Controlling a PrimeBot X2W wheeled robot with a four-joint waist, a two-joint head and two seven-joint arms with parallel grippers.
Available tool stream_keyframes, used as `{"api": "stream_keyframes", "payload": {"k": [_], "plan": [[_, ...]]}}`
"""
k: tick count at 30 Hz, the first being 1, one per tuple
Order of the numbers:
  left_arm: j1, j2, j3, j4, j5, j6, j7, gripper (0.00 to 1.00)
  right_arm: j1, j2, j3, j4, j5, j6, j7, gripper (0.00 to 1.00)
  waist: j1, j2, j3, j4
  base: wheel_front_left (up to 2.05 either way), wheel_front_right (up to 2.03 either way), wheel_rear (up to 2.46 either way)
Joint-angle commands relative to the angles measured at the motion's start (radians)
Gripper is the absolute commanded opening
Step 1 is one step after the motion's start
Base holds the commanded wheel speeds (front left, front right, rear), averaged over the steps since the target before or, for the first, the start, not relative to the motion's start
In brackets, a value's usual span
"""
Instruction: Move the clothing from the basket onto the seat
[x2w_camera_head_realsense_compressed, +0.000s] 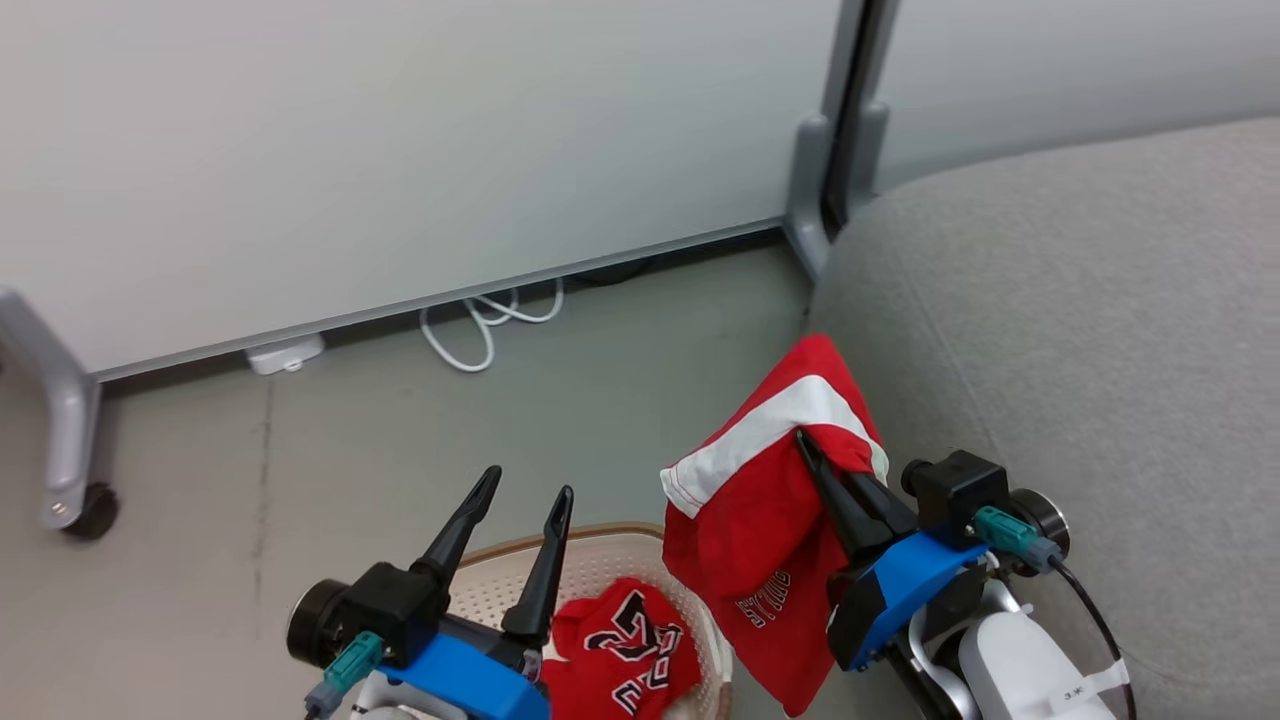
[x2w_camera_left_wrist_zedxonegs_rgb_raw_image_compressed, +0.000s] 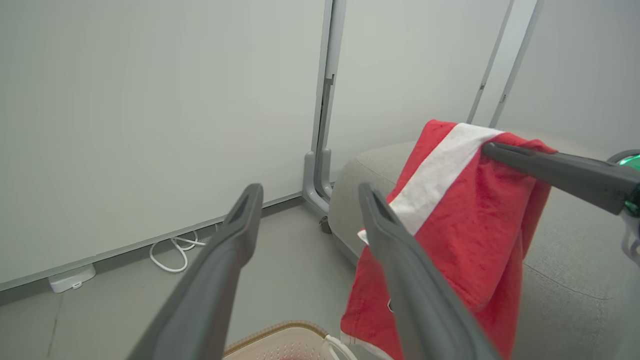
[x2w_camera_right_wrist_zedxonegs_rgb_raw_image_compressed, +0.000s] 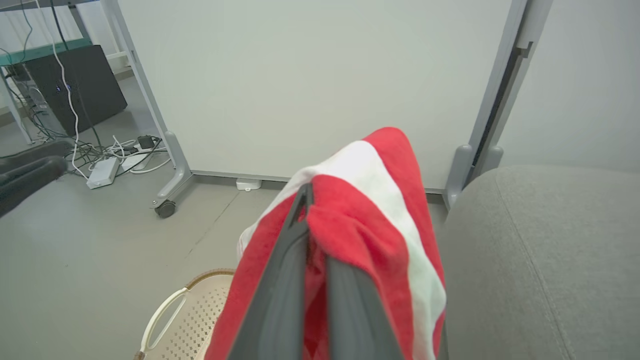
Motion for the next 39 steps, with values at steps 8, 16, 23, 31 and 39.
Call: {"api": "stream_keyframes", "payload": {"k": [8, 16, 23, 31, 39], "plan": [[-0.048, 0.018, -0.044, -0.013, -0.009, -0.002, -0.002, 1.0, -0.02, 0.001, 0.003, 0.005, 0.0, 0.0, -0.019, 0.0, 0.0, -0.0001, 0.045, -0.175, 0.0, 0.0, 0.0], [-0.07, 0.026, -0.068, -0.009, -0.017, -0.002, -0.002, 1.0, -0.019, 0.002, 0.002, 0.011, 0.011, 0.0, -0.032, 0.0, 0.0, -0.0001, 0.062, -0.287, 0.0, 0.0, 0.0], [-0.074, 0.036, -0.07, -0.005, -0.017, -0.002, -0.002, 1.0, -0.016, 0.002, 0.007, 0.017, 0.03, 0.0, -0.043, 0.0, 0.0, -0.0001, 0.072, -0.349, 0.0, 0.0, 0.0], [-0.079, 0.041, -0.076, -0.006, -0.018, -0.002, -0.002, 1.0, -0.018, 0.002, 0.0, 0.028, 0.042, 0.0, -0.05, 0.0, 0.0, -0.0001, 0.077, -0.361, 0.0, 0.0, 0.0], [-0.114, 0.058, -0.08, -0.021, -0.005, -0.002, -0.002, 1.0, -0.171, 0.001, -0.084, 0.075, 0.074, 0.0, -0.034, 0.0, 0.0, -0.0001, 0.147, -0.33, 0.0, 0.0, 0.0]]}}
